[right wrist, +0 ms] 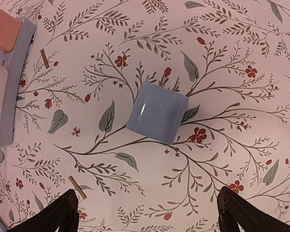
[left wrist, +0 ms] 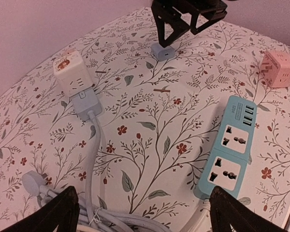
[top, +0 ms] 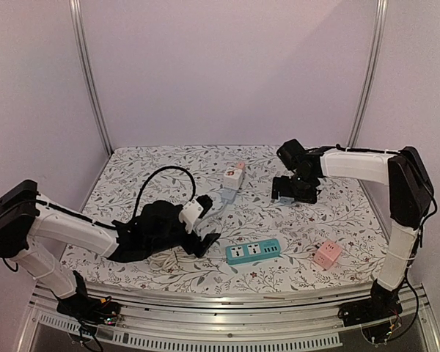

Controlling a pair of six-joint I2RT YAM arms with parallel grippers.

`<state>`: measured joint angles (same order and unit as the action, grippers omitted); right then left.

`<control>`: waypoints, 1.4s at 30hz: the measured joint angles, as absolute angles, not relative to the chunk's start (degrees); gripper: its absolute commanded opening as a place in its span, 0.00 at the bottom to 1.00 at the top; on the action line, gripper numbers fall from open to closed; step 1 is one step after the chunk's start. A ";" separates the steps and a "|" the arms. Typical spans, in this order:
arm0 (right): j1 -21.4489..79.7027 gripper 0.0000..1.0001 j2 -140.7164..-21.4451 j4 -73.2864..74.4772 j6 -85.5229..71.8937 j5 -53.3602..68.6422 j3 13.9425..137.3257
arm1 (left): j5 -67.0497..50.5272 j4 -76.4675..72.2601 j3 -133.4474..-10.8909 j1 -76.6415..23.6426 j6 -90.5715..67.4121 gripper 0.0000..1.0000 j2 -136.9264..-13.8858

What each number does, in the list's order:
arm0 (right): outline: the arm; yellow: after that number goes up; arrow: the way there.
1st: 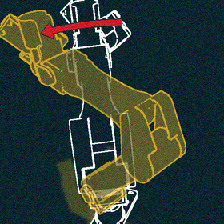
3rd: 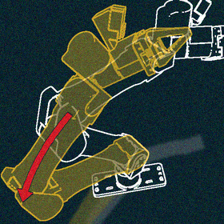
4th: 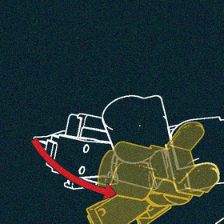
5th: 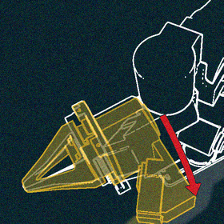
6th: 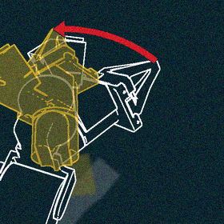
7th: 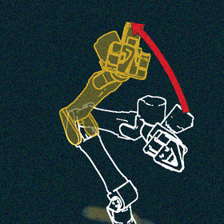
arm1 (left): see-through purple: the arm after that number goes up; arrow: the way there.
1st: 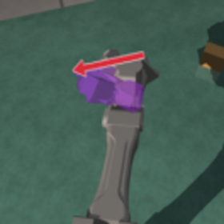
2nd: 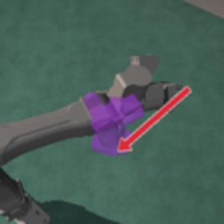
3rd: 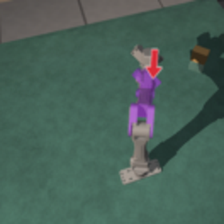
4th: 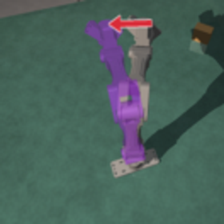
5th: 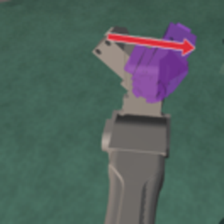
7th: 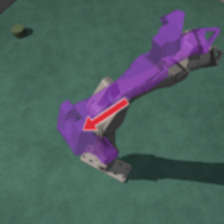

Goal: Insert the plug

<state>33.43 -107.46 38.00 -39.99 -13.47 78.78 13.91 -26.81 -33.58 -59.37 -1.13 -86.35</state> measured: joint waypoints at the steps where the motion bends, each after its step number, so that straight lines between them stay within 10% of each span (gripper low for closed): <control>1: 32.88 0.99 -108.07 38.11 -40.03 -12.91 79.20 | 13.80 -26.89 -33.58 -59.51 -1.21 0.93 -86.54; 42: 21.96 0.55 -124.90 45.32 -48.82 -1.63 95.31 | 11.97 -28.84 -36.77 -63.37 -2.11 0.90 -95.92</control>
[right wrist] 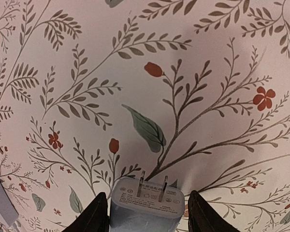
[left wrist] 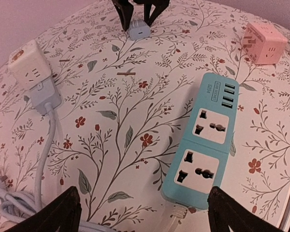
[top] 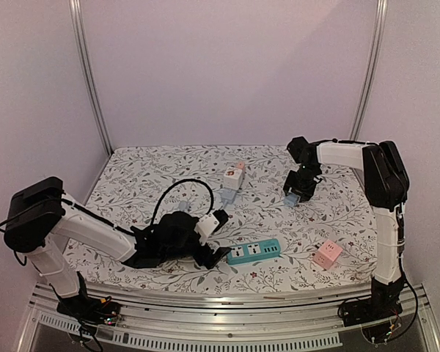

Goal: Insert the plug

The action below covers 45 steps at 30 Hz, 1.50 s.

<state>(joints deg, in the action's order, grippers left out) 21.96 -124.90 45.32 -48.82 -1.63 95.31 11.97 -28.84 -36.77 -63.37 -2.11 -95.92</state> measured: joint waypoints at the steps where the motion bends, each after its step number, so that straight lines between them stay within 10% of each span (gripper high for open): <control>1: 21.96 0.55 -125.03 45.36 -48.82 -1.61 95.33 | 11.94 -28.86 -36.82 -63.42 -2.11 0.90 -96.03; 15: 21.96 0.00 -126.32 46.13 -47.88 -0.80 96.97 | 11.84 -28.86 -37.39 -64.25 -2.00 0.90 -96.18; 45: 35.44 0.00 -86.70 19.16 -65.43 -2.50 59.33 | 18.48 -43.86 -28.32 -64.82 -7.20 0.97 -80.68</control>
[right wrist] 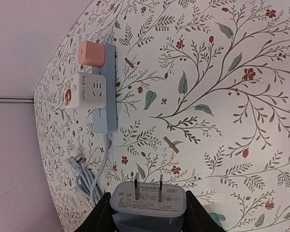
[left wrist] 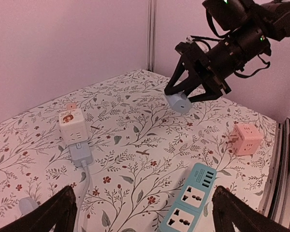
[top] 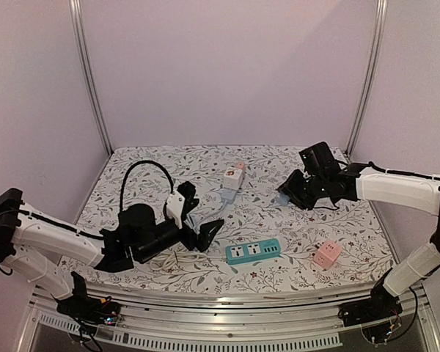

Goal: Insert the plug

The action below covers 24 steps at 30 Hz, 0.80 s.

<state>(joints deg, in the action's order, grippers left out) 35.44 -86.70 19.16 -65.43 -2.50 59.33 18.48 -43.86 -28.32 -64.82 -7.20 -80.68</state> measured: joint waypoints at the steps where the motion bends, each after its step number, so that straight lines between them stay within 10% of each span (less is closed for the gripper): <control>1: 36.60 0.00 -85.54 18.41 -66.39 -3.14 58.54 | 18.06 -43.94 -28.32 -64.82 -7.60 0.97 -79.20; 24: 48.45 0.00 -77.56 1.56 -75.55 -7.75 47.66 | 12.93 -49.58 -27.66 -64.82 -11.51 0.89 -75.18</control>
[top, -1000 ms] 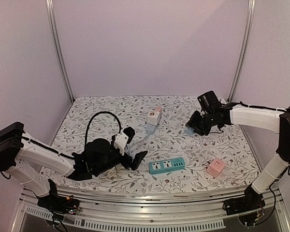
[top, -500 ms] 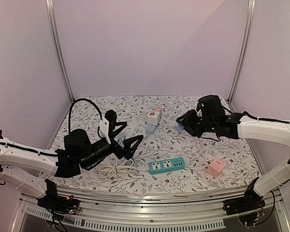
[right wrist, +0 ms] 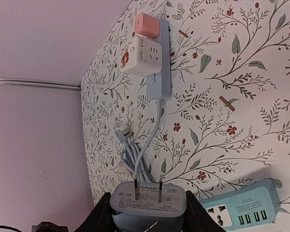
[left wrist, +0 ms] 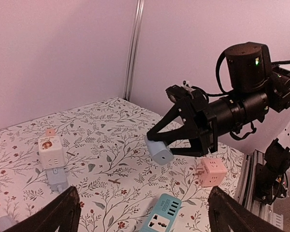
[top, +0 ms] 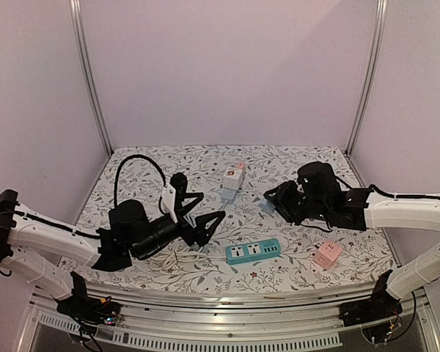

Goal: Insert the plug

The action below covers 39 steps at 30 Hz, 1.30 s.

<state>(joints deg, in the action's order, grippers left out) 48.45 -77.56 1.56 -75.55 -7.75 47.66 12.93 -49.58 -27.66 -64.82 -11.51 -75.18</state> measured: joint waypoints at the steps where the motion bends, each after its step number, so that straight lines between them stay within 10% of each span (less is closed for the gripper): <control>1: 49.28 0.00 -77.06 1.98 -76.90 -9.10 47.27 | 12.67 -49.84 -28.47 -64.82 -12.14 0.88 -76.82; 39: 59.94 0.00 -67.22 9.87 -94.98 -23.33 50.85 | -2.26 -72.82 -48.36 -64.40 -28.60 0.69 -109.06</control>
